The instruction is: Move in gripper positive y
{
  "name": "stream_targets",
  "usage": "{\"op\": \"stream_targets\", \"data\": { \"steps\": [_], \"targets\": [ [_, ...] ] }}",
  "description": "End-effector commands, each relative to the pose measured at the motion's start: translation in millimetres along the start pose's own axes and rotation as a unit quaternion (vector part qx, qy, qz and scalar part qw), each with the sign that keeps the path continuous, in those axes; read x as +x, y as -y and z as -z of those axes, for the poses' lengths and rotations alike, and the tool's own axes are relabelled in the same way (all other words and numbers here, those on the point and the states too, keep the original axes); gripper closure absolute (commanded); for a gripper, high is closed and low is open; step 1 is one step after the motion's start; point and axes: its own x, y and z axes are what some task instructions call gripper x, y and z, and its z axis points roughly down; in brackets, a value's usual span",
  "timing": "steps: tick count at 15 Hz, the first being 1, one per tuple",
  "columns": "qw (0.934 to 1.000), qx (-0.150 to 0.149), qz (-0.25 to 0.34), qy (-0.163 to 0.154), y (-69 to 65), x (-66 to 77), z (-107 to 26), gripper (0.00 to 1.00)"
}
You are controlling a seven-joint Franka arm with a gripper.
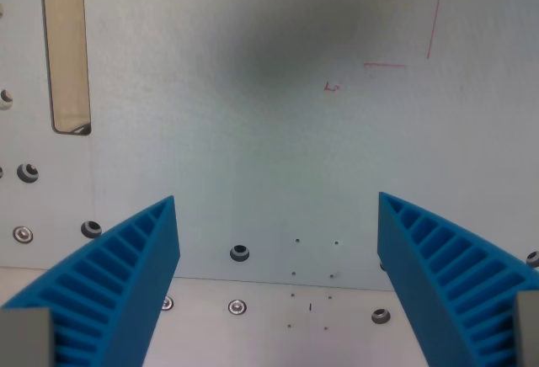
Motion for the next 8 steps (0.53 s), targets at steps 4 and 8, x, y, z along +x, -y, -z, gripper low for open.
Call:
{"op": "stream_targets", "data": {
  "steps": [4,8],
  "targets": [
    [1.0000,0.000,0.000,-0.002,-20.0,-0.3,1.9,0.00],
    [1.0000,0.000,0.000,-0.002,-40.0,-0.3,1.9,0.00]
  ]
}}
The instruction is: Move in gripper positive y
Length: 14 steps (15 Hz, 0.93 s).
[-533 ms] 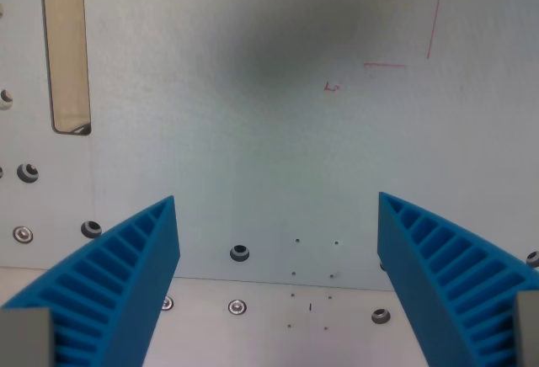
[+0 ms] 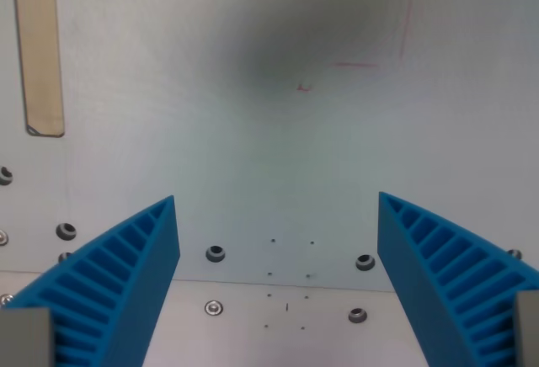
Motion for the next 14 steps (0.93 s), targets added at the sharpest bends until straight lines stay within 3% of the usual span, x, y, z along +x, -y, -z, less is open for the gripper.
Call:
{"op": "stream_targets", "data": {
  "steps": [1,14],
  "targets": [
    [1.0000,0.001,0.005,-0.002,-14.4,1.3,1.9,0.00],
    [1.0000,0.001,0.005,-0.002,-79.4,2.0,1.8,0.00]
  ]
}}
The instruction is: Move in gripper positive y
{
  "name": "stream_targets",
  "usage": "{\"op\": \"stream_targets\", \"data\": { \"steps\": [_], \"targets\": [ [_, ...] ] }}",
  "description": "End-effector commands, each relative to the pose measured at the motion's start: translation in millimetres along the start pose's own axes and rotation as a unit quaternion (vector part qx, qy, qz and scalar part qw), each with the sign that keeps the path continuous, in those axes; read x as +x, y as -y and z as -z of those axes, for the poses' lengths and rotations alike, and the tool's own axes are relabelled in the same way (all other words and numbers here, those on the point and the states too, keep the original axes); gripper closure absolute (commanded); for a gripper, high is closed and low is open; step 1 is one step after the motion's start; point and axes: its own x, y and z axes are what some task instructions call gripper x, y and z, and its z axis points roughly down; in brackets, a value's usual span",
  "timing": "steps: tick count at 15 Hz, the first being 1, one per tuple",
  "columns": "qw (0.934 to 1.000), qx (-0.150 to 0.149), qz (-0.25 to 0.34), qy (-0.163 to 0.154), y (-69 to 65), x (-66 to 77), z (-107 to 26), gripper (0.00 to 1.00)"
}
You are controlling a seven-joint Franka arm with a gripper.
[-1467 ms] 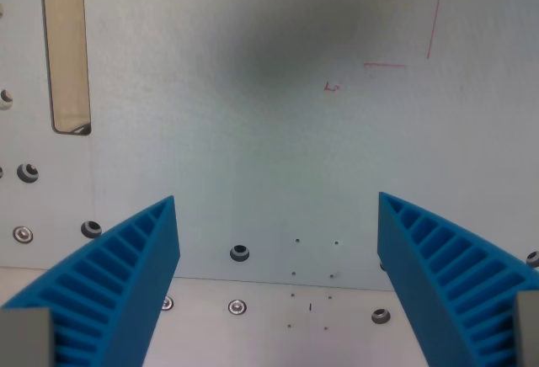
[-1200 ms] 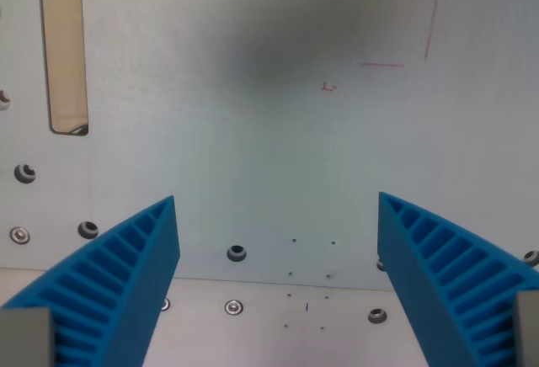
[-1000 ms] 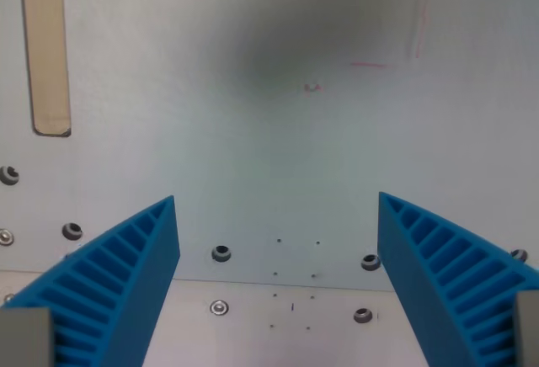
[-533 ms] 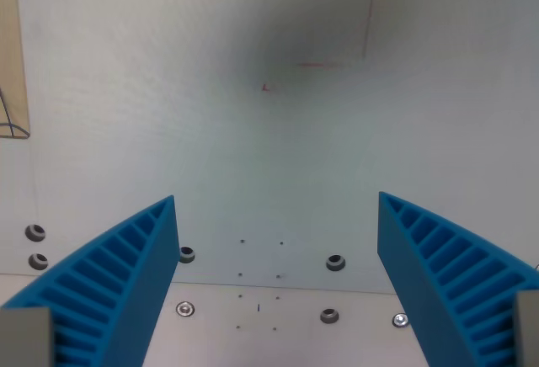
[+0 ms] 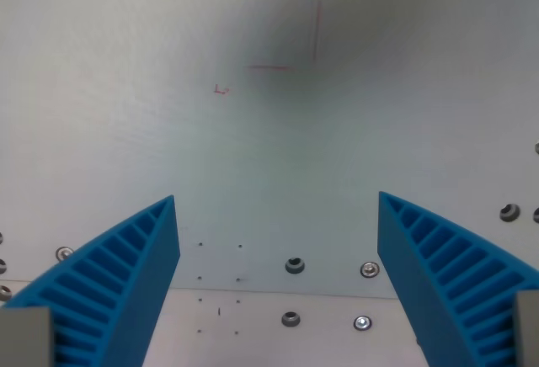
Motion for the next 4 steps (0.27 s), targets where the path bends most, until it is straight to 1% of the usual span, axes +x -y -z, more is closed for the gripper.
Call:
{"op": "stream_targets", "data": {
  "steps": [1,4],
  "targets": [
    [0.9999,0.001,0.010,0.005,-16.1,7.2,2.5,0.00],
    [0.9999,0.001,0.010,0.005,-31.1,7.6,2.4,0.00]
  ]
}}
